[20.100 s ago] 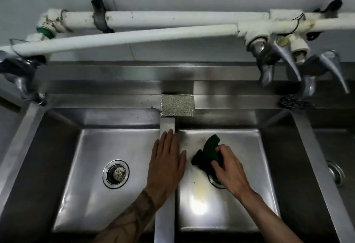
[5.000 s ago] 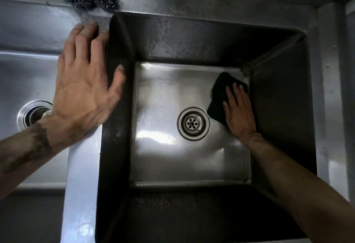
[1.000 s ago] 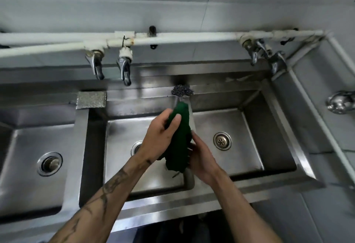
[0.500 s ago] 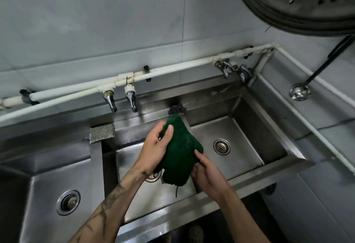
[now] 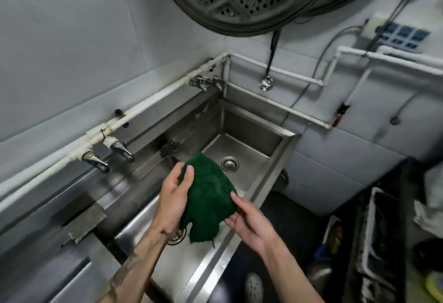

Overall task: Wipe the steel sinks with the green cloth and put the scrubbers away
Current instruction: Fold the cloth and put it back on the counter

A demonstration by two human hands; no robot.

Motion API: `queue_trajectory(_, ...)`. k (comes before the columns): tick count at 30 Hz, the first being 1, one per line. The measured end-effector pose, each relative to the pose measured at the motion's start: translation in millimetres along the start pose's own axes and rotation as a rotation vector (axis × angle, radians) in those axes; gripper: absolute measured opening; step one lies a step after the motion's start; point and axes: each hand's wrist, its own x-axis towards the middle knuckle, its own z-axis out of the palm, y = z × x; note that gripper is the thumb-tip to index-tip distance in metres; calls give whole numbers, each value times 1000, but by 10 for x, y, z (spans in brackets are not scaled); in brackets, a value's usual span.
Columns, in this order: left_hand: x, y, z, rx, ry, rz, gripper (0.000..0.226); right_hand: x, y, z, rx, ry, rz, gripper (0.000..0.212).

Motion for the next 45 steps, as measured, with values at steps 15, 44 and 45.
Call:
queue_trajectory(15, -1182, -155, 917, -22, -448, -163, 28, -1717, 765, -563, 300, 358, -335, 46)
queue_trajectory(44, -2995, -2683, 3624, 631, -554, -131, 40, -4272, 799, -3728, -270, 1149, -596, 18)
queue_trajectory(45, -2918, -2829, 3688, 640, -550, -143, 46, -4227, 758, -3840, -298, 1171, -585, 16)
